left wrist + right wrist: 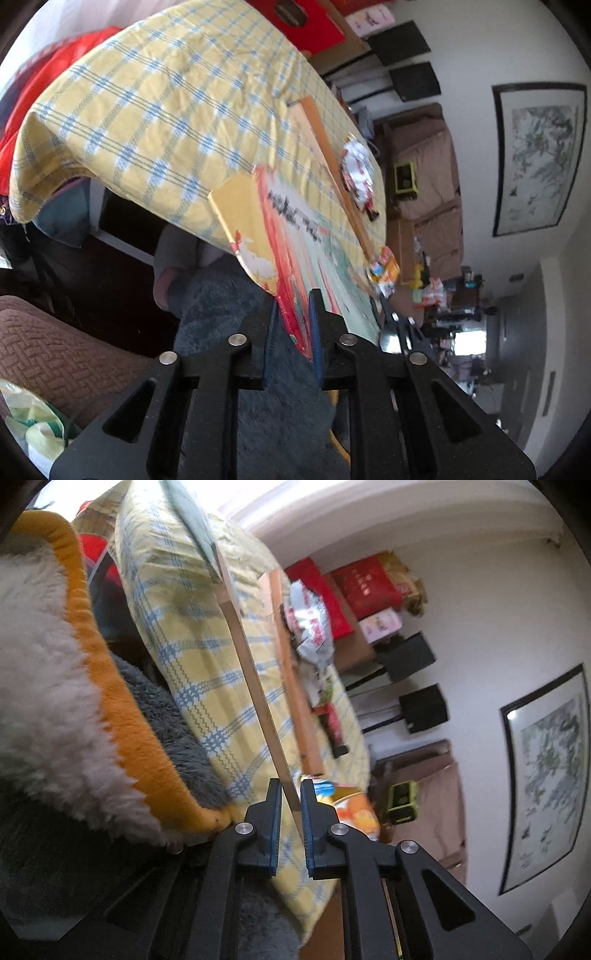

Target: Organize objects

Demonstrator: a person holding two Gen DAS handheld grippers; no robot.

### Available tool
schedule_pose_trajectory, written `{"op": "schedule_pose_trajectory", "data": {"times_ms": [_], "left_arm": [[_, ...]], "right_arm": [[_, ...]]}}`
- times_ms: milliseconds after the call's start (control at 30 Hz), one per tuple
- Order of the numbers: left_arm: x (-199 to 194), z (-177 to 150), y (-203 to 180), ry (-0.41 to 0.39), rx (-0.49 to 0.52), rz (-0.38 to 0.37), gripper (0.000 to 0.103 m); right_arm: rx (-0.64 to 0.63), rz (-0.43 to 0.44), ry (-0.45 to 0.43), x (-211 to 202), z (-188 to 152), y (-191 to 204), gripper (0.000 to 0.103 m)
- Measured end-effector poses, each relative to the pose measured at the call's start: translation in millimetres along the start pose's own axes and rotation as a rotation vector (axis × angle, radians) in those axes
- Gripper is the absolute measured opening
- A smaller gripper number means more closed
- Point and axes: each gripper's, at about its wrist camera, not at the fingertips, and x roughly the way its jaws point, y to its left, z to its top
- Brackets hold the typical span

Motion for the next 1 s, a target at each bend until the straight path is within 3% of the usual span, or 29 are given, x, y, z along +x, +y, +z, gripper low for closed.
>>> {"op": "schedule_pose_trajectory", "data": {"times_ms": [67,167,300,467,533,667,733,800,1000], "left_arm": [[9.1,1.3,4.2,-0.001,-0.009,0.043,0.016],[22.7,0.2,2.9,-0.005,-0.009,0.081,0.032],[34.3,-5.2,-14.3,-0.060,0.072,0.213,0.035],[40.0,-4.2,-18.0,-0.067,0.101,0.258,0.035],[42.2,-4.4,-19.5,-0.062,0.117,0.279,0.042],[46.0,-5.1,-15.3,-0.059,0.090,0.249,0.057],[47.6,-4.8,-10.9,-0.062,0.055,0.195,0.076],[49.0,-6.3,-3.8,-0.092,-0.010,0.120,0.086],[59.0,-12.4,0.5,-0.140,-0.067,0.102,0.090]], "right_arm": [[-0.019,0.003,-0.001,-1.3,-0.1,3.6,0.009],[-0.019,0.009,0.008,0.0,1.0,3.1,0.009],[0.015,0.024,0.023,-1.6,2.1,-2.7,0.009],[0.030,0.032,0.029,-3.7,-0.1,-6.1,0.010],[0.042,0.038,0.026,-4.6,0.2,-7.0,0.010],[0.065,0.061,0.034,-3.1,1.5,-7.1,0.010],[0.072,0.074,0.043,-2.4,1.8,-5.7,0.010],[0.081,0.088,0.049,-2.7,2.2,-3.5,0.010],[0.120,0.093,0.063,-4.0,3.2,-5.5,0.011]]}}
